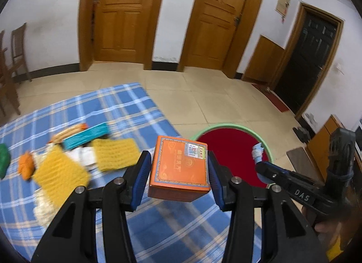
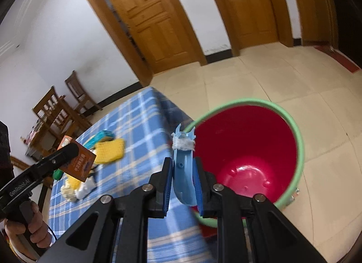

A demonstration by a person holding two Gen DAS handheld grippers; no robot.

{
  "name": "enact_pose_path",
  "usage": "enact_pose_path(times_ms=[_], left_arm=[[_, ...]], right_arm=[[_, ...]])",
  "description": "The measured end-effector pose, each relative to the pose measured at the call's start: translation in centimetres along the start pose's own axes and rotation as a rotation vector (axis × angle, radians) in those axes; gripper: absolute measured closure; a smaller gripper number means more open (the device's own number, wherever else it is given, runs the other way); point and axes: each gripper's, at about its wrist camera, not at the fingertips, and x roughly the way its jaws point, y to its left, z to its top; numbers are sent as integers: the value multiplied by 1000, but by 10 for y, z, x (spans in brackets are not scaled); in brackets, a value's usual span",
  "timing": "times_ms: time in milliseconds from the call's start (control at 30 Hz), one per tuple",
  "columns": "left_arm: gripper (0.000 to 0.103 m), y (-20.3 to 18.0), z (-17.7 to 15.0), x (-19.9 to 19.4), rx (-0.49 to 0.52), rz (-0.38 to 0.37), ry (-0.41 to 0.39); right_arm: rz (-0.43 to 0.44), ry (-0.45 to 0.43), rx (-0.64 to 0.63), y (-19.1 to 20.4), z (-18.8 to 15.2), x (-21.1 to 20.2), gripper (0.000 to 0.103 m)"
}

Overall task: Collect trash
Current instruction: 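Carry the orange box with the left tool over the red bucket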

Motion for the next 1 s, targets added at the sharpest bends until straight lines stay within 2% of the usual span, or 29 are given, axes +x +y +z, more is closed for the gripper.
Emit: enact_pose_path(times_ms=[333, 400, 567, 1000], left_arm=[[54, -39, 4, 53, 51, -48, 75], [54, -43, 3, 60, 56, -55, 87], [54, -51, 0, 76, 67, -67, 114], [53, -81, -17, 109, 120, -123, 187]], right_arm=[[-65, 24, 101, -51, -5, 11, 81], [-72, 23, 116, -59, -5, 10, 75], [-78, 7, 136, -69, -6, 5, 66], [-91, -53, 185, -82, -1, -16, 62]])
